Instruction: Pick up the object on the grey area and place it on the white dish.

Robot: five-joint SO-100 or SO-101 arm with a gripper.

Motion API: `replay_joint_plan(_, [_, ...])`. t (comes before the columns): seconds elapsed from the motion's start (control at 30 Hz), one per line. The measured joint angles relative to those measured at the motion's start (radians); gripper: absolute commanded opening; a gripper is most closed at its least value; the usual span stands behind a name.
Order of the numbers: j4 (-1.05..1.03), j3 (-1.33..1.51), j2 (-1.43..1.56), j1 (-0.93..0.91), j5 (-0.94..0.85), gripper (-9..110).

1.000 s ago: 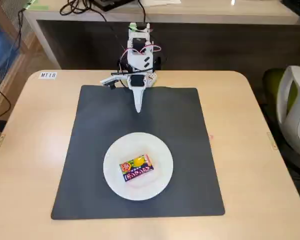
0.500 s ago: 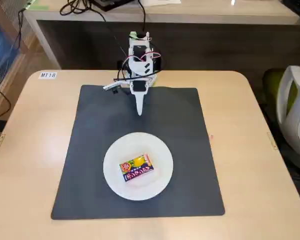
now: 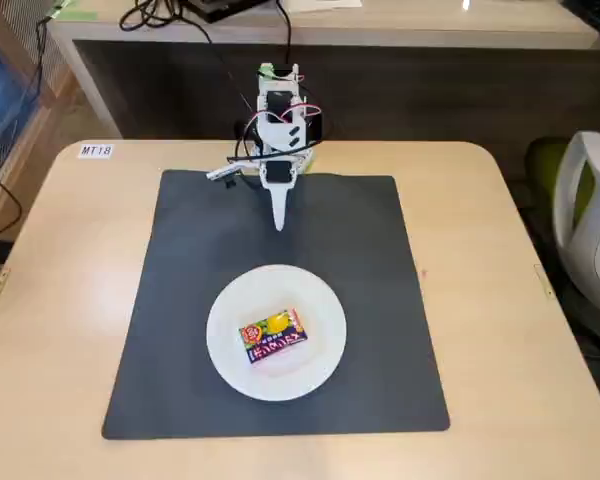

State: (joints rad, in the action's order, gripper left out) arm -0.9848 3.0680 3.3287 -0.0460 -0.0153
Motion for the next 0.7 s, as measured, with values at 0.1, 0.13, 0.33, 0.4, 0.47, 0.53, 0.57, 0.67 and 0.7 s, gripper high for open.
replay_joint_plan(0.1, [0.002,0.000,0.000,0.000,0.000,0])
replay_joint_plan(0.13, [0.002,0.000,0.000,0.000,0.000,0])
replay_joint_plan(0.33, [0.002,0.000,0.000,0.000,0.000,0])
replay_joint_plan(0.4, [0.002,0.000,0.000,0.000,0.000,0])
replay_joint_plan(0.47, [0.002,0.000,0.000,0.000,0.000,0])
replay_joint_plan(0.53, [0.002,0.000,0.000,0.000,0.000,0])
replay_joint_plan(0.57, [0.002,0.000,0.000,0.000,0.000,0])
replay_joint_plan(0.67, [0.002,0.000,0.000,0.000,0.000,0])
replay_joint_plan(0.7, [0.002,0.000,0.000,0.000,0.000,0])
